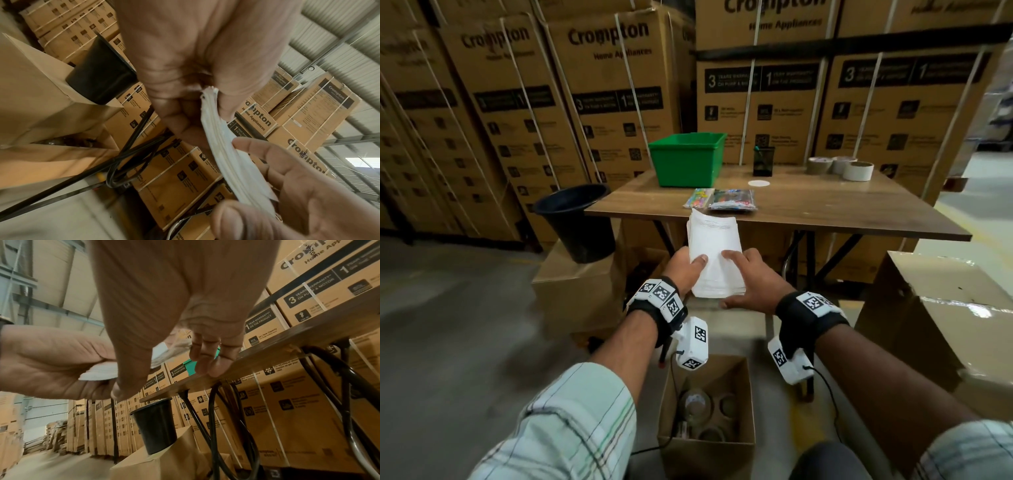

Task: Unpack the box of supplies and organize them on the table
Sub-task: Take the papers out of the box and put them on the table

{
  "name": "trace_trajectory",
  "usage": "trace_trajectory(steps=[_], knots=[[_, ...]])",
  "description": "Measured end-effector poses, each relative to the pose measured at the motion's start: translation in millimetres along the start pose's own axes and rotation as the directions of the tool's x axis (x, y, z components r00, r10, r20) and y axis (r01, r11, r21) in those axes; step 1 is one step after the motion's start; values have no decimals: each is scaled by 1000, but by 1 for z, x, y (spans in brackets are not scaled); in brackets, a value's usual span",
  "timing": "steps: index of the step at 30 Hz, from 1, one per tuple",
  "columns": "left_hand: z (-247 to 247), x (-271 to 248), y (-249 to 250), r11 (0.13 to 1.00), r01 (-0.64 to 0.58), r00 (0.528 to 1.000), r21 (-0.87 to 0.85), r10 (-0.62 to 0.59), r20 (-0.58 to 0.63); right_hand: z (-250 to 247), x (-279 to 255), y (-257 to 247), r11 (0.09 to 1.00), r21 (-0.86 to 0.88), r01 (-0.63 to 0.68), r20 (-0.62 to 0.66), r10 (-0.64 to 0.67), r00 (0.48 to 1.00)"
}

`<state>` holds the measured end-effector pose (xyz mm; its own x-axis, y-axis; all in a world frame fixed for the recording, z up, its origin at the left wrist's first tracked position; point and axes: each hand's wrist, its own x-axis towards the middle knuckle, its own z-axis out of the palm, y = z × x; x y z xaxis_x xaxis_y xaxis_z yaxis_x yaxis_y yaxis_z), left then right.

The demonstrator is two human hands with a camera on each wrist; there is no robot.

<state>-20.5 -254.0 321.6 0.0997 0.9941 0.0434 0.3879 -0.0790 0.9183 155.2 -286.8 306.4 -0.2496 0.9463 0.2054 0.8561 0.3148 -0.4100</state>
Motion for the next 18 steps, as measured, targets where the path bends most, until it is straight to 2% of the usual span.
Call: trace_trajectory(steps=[5,8,14,18], knots=[[-14,0,-4,1000,16,999,-15,-16,-34,4,13,-13,998,30,62,-106,-59,993],[-21,-1,-1,997,24,996,-76,-30,-78,7,20,-18,992,-26,122,-130,-124,984],[-31,5,12,991,36,996,-131,-46,-74,4,31,-14,980,-85,182,-73,-188,979],[-32,5,23,986,31,995,-162,-47,-93,0,35,-11,970,-117,213,-79,-223,972]])
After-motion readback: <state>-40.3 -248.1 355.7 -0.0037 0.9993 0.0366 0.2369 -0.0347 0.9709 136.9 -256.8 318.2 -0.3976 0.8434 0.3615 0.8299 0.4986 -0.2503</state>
